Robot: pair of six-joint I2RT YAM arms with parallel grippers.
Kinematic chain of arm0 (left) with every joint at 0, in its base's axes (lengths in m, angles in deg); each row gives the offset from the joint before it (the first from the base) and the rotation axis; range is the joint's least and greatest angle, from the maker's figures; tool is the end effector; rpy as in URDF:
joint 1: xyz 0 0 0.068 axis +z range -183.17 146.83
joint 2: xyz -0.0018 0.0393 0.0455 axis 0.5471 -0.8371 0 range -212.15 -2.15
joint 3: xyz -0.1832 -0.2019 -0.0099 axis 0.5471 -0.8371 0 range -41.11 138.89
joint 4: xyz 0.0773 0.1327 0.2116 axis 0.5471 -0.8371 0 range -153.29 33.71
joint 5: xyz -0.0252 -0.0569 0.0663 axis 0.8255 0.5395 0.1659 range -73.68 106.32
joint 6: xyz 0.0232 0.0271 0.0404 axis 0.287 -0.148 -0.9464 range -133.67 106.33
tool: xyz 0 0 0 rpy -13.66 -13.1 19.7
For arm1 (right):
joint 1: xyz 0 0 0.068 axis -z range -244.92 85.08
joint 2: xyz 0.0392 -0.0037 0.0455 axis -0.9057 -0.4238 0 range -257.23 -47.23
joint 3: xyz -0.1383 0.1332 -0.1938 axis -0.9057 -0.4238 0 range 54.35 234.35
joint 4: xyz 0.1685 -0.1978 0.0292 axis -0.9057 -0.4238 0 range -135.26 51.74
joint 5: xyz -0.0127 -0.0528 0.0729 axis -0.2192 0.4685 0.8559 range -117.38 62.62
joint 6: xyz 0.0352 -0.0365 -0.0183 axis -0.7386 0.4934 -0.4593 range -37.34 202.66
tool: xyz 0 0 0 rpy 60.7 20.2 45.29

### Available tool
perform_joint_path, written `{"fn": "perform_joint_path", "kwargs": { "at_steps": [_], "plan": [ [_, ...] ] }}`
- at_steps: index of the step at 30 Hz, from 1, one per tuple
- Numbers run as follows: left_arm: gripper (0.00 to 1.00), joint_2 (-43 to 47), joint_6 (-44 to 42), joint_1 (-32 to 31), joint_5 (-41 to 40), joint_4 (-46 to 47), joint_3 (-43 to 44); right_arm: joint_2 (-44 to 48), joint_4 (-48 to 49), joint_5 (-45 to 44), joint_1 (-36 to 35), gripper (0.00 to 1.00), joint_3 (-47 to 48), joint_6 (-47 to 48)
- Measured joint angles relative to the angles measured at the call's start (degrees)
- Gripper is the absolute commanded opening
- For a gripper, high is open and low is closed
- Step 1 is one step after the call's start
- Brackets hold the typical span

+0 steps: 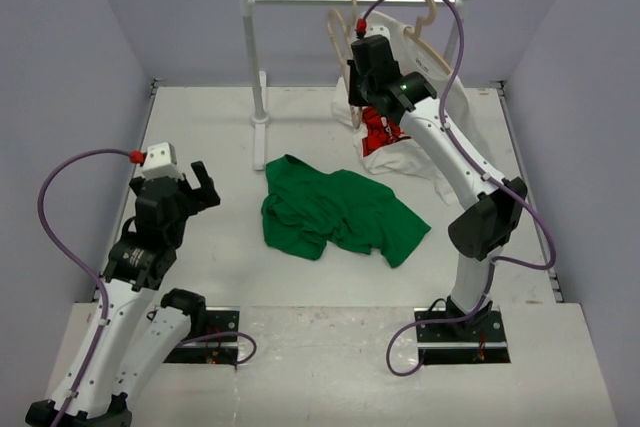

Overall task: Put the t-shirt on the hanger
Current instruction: Pick up the hanger from the clothesline.

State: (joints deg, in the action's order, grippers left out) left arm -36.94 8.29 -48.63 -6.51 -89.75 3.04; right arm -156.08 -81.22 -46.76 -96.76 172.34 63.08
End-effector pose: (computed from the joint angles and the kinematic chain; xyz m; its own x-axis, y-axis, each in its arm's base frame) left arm 0.1316 -0.0220 0.3196 -0.3293 -0.2665 -0.9058 -0.2358 0.9521 -0.1944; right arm 0.3690 0.2153 0.4016 -0.5337 0.0407 -0.8447 -0.0897 0.9905 0.1044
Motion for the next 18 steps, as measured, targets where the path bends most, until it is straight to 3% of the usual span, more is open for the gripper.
{"fn": "perform_joint_path", "kwargs": {
  "at_steps": [12, 18],
  "plan": [
    [1.0, -2.6, 3.5, 0.0, 4.8, 0.5, 0.0, 7.0, 5.8, -0.9, 0.8, 0.0, -5.6, 1.8],
    [1.0, -9.5, 4.6, 0.0, 11.4, 3.5, 1.0, 16.0, 6.9, -0.2, 1.0, 0.0, -16.9, 1.5]
  ]
}}
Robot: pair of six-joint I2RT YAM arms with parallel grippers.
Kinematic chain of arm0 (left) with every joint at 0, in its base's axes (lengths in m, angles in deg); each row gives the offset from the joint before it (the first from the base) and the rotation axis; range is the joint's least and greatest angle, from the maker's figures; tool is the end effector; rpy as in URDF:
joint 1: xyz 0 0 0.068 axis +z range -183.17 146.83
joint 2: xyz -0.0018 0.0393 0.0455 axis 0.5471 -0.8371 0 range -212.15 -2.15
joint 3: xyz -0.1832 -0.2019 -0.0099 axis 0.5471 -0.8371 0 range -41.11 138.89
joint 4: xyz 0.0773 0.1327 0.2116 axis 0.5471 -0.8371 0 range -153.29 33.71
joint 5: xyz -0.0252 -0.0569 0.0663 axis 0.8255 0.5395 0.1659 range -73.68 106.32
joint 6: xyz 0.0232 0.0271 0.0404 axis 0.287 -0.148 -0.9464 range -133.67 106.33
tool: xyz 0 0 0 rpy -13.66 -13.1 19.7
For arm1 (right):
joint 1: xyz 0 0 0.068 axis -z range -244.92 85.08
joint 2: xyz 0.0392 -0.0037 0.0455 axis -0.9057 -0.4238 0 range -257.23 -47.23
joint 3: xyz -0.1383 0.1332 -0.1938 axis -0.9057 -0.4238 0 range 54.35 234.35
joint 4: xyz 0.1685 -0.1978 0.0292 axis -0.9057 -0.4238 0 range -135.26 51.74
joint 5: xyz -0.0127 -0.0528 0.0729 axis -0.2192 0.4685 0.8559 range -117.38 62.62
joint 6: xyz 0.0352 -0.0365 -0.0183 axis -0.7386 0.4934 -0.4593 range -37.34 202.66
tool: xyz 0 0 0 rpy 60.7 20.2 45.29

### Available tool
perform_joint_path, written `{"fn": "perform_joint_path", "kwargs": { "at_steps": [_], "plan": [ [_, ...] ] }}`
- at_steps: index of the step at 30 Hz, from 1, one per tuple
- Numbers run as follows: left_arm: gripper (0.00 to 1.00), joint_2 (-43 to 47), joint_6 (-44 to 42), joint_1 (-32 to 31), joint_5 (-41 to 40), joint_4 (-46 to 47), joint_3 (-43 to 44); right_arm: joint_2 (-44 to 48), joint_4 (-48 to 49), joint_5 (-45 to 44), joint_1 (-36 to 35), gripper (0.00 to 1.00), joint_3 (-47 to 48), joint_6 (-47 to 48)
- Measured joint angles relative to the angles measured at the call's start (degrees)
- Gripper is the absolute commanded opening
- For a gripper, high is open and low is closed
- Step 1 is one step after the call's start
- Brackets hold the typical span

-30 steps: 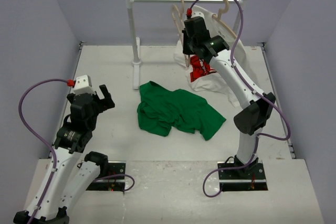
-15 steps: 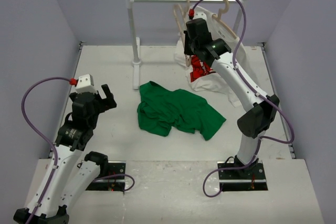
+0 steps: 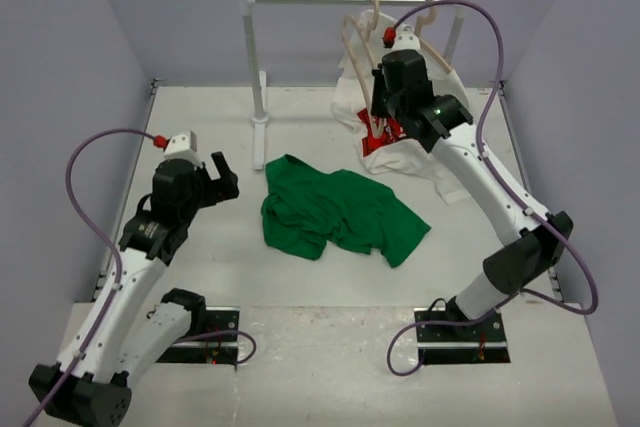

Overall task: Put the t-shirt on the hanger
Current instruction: Pick up the hanger from the clothesline, then place the T-shirt on the hanger.

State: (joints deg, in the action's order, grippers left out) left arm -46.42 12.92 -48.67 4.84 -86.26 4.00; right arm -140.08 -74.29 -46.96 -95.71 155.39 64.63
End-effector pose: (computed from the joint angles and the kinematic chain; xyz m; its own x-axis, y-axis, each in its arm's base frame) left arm 0.1659 -0.0386 0.3084 -0.4618 -0.3271 -0.8245 -0.1255 0.9442 -0.3044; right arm 0.3172 0.1752 0.4212 -0.4518 0.0702 -0.8893 -0.0923 0.9879 0.1249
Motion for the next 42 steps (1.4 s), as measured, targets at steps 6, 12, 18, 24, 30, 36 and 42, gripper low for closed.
{"fn": "perform_joint_path", "kwargs": {
  "at_steps": [6, 12, 18, 24, 30, 36, 42],
  "plan": [
    [0.97, -17.1, 1.8, -2.9, 5.0, 3.6, 2.5, 16.4, -1.4, 2.8, 0.0, 0.0, -17.4, -1.4],
    [0.82, -31.7, 3.7, -9.2, 5.5, 7.4, 7.3, 31.5, -5.2, 4.5, 0.1, 0.0, -25.5, -1.9],
    [0.53, -46.9, 3.9, -11.3, 2.7, 9.3, 19.3, 42.4, -7.7, 7.8, 0.1, 0.0, -30.3, -1.9],
    [0.5, -57.9, 4.3, -12.0, -2.1, 7.4, 29.4, 47.8, -9.5, 10.6, 0.1, 0.0, -34.2, -1.9],
    [0.36, -63.8, 4.3, -13.3, -5.9, 5.4, 35.3, 47.7, -9.8, 12.0, 0.1, 0.0, -36.9, -1.8],
    [0.32, -66.7, 4.3, -13.8, -7.4, 3.5, 36.8, 47.6, -9.7, 13.2, 0.1, 0.0, -37.6, -1.8],
    [0.36, -67.1, 4.3, -13.8, -8.4, 2.2, 36.7, 47.6, -9.7, 13.4, 0.1, 0.0, -37.5, -1.8]
  ]
}}
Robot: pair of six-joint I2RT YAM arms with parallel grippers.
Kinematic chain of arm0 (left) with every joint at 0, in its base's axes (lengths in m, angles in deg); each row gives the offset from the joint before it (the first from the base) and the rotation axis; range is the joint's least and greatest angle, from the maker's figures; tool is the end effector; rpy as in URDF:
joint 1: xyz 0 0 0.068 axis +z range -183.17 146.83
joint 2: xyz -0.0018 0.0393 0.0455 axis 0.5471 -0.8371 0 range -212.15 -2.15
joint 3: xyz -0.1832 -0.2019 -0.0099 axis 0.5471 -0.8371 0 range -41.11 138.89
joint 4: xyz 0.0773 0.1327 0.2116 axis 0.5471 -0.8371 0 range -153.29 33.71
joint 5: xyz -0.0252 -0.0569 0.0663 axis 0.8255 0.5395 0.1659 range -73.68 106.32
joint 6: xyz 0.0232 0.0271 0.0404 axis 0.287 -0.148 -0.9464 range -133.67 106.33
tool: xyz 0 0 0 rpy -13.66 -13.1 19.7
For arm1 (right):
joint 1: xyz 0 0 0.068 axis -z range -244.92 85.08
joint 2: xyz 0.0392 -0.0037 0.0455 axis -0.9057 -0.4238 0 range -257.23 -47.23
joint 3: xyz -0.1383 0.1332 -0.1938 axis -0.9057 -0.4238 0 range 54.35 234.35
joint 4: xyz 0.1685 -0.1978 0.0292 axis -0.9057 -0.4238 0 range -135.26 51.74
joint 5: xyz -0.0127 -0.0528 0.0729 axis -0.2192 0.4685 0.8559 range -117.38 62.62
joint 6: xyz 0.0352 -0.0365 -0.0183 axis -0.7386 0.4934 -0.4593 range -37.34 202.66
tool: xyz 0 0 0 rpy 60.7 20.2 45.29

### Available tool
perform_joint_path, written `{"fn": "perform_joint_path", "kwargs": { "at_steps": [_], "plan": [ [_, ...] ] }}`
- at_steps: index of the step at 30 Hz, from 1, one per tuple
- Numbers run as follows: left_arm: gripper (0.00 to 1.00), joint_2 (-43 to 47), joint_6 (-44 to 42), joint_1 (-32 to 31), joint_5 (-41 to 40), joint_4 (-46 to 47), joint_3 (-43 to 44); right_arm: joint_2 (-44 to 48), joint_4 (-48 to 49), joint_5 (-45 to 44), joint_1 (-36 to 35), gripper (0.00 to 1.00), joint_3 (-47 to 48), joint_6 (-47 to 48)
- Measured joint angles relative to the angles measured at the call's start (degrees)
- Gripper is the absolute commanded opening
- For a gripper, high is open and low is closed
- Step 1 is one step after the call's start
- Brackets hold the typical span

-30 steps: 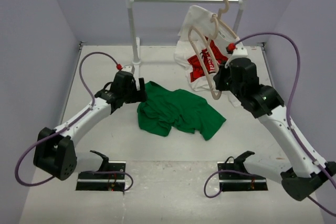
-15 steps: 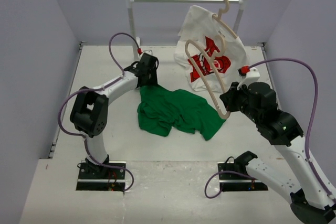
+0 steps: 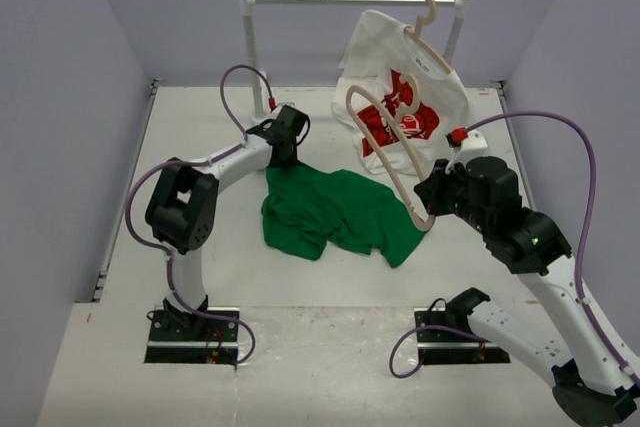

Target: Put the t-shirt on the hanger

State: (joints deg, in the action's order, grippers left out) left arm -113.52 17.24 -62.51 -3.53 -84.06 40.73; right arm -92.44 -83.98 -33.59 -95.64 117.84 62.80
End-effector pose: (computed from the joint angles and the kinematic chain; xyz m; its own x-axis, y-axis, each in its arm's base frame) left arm 0.3695 -0.1938 0.2003 -0.7840 -0.1136 -0.6102 -0.1185 0.9924 -0.0324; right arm 0.1265 0.0708 0.3843 -0.5170 0.0856 -0.8517 -0.2654 0.9299 0.2546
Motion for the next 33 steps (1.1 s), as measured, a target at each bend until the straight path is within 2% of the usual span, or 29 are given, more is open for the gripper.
{"fn": "perform_joint_path", "kwargs": {
  "at_steps": [1, 3, 7, 9, 11, 12, 22, 33],
  "plan": [
    [0.41, 0.0, 0.0, 0.0, -0.1, -0.1, 0.0, 0.0, 0.0, 0.1, 0.0, 0.0, 0.0, 0.0],
    [0.43, 0.0, 0.0, 0.0, -0.3, -0.3, 0.0, 0.0, 0.1, 0.3, 0.0, 0.0, 0.0, 0.0],
    [0.38, 0.1, 0.0, 0.0, -0.4, -0.4, -0.1, 0.1, 0.3, 1.0, 0.0, 0.0, -0.2, 0.0],
    [0.24, 0.1, 0.1, 0.0, -0.4, -0.4, -0.2, 0.3, 0.3, 1.3, 0.0, 0.0, -0.2, 0.0],
    [0.04, 0.1, -0.1, 0.0, -0.3, -0.4, -0.2, 0.4, 0.3, 1.3, 0.0, 0.0, -0.2, 0.0],
    [0.01, 0.1, -0.2, 0.0, -0.3, -0.5, -0.2, 0.4, 0.3, 1.3, 0.0, 0.0, -0.2, 0.0],
    [0.0, 4.1, -1.1, 0.0, -0.2, -1.8, -0.9, 1.8, 0.3, 3.6, 0.0, 0.0, -1.9, 0.8],
    [0.0, 11.7, -9.9, 1.7, 10.2, -6.2, 9.1, 6.5, 1.4, 19.7, 0.0, 0.0, -7.4, 6.2]
  ]
}}
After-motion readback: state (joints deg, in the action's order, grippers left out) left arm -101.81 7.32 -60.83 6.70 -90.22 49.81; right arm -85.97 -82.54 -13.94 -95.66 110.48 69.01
